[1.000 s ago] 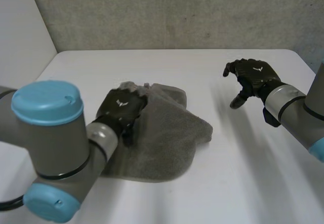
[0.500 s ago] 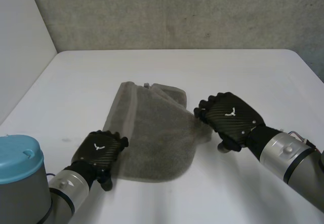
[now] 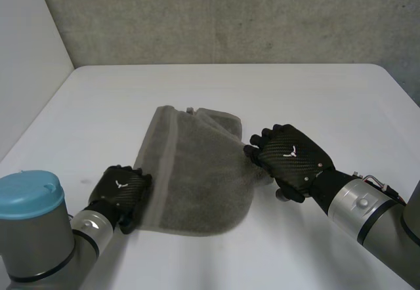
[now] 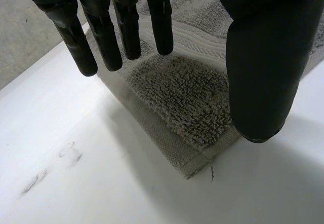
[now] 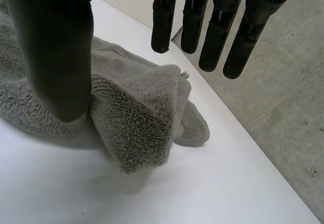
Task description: Fold the towel.
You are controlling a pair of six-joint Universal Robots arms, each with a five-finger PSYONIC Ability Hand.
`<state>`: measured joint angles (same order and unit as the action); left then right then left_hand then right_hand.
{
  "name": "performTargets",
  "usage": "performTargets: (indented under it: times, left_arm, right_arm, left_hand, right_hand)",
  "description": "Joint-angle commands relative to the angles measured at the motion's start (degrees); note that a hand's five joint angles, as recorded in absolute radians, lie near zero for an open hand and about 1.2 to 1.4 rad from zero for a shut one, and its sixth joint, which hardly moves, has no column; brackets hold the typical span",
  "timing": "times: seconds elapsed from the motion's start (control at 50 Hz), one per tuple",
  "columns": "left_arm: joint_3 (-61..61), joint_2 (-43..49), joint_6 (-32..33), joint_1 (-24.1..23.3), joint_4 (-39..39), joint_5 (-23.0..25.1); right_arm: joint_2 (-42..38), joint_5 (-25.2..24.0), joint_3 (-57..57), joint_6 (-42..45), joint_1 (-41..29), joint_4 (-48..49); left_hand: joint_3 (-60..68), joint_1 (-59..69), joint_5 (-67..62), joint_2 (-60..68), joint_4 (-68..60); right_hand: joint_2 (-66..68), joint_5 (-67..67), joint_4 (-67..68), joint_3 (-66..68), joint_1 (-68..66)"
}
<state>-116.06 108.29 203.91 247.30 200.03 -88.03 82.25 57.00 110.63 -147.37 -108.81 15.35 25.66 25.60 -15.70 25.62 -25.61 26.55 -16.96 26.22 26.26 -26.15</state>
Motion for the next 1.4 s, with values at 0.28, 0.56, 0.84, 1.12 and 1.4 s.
performTargets:
  times: [0.28, 0.56, 0.84, 1.12, 1.4]
  left_arm:
    - [4.5, 4.9, 0.0, 0.0, 0.3, 0.1]
    - [8.9, 6.1, 0.0, 0.0, 0.3, 0.1]
    - [14.6, 7.4, -0.3, -0.2, -0.1, 0.0]
    - [15.9, -7.8, -1.7, -0.8, -0.8, -0.4]
    - [13.2, -12.0, -2.6, 2.1, -4.6, -0.3]
  right_arm:
    - [-1.1, 0.7, 0.0, 0.1, 0.4, 0.4]
    - [-1.6, 0.7, 0.5, 0.3, 0.4, 0.8]
    - [-1.6, 1.5, -0.2, -0.4, 0.5, 1.0]
    - [-5.7, 9.8, -7.3, -17.7, 3.2, -2.4]
    - [-19.5, 5.6, -16.8, -30.0, 4.5, -15.3]
  left_hand:
    - [9.3, 9.3, -9.2, 9.3, -9.3]
    - [24.1, 24.1, -24.0, 24.1, -24.1]
    - [54.3, 54.4, -54.3, 54.4, -54.4]
    - [54.3, 54.4, -54.3, 54.4, -54.4]
    - [54.3, 54.4, -54.3, 54.4, -54.4]
  right_hand:
    - [0.7, -0.3, 1.0, 1.0, -1.1]
    - [0.5, -0.1, 0.9, 0.8, -0.9]
    - [0.5, -0.1, 0.9, 0.8, -0.9]
    - [-16.5, 17.0, -16.2, -16.3, 16.2]
    - [-16.5, 17.0, -16.2, -16.3, 16.2]
